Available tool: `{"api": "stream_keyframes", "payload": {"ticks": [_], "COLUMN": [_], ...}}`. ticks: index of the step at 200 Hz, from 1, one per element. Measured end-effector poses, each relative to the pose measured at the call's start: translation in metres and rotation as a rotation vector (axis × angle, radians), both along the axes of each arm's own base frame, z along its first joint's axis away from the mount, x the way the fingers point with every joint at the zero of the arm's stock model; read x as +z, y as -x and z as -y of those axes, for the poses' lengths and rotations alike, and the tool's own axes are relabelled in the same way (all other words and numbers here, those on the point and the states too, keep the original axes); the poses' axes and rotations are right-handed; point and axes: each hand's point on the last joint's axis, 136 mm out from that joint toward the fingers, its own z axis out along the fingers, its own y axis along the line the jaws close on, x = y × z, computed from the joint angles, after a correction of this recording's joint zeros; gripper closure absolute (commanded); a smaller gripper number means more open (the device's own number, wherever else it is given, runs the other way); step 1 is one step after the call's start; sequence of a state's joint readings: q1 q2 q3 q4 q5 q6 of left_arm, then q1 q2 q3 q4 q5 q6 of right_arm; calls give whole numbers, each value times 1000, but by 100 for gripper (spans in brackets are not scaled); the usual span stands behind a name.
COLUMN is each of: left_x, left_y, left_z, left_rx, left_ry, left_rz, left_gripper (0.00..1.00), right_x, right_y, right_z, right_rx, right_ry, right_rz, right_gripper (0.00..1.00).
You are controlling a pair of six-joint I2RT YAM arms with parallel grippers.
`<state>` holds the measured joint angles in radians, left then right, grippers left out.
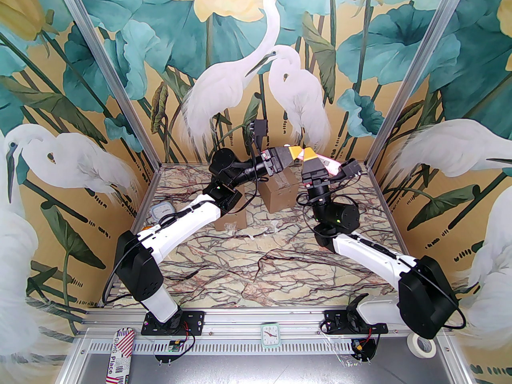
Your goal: Unpack the express box
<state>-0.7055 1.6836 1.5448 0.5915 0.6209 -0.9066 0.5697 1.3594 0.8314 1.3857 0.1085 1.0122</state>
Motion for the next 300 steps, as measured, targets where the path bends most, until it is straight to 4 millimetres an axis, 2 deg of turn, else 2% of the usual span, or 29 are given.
{"api": "stream_keyframes", "payload": {"ticks": [27, 91, 105, 121, 152, 195, 220, 235, 253, 277, 300], "left_x": [-2, -11, -12, -17, -22, -22, -18, -17, -23, -49, -95], "left_y": [1, 0, 2, 8, 17, 23, 17, 9, -7, -35, -57], "left_z": [1, 2, 1, 2, 1, -14, -40, -66, -107, -166, -216], "left_rx": [3, 10, 9, -5, -15, 15, 89, 159, 270, 436, 568], "left_ry": [-11, -38, -44, -64, -104, -153, -196, -225, -273, -364, -473], "left_rz": [22, 39, 48, 61, 83, 97, 99, 81, 25, -90, -242], "left_gripper": [94, 80, 66, 58, 33, 13, 9, 6, 5, 2, 0], "right_x": [1, 0, -1, -3, -8, -14, -25, -32, -40, -28, -19], "right_y": [1, -1, -2, -4, -10, -15, -23, -29, -36, -50, -63], "right_z": [1, 4, 4, 5, 5, 7, 11, 11, 8, -4, -25], "right_rx": [8, 12, 14, 5, -6, -23, -71, -111, -180, -266, -315], "right_ry": [-13, -40, -41, -48, -50, -41, 3, 61, 194, 410, 622], "right_rz": [3, -12, -17, -26, -45, -59, -89, -128, -197, -260, -312], "right_gripper": [74, 84, 85, 88, 92, 94, 97, 100, 100, 100, 100]}}
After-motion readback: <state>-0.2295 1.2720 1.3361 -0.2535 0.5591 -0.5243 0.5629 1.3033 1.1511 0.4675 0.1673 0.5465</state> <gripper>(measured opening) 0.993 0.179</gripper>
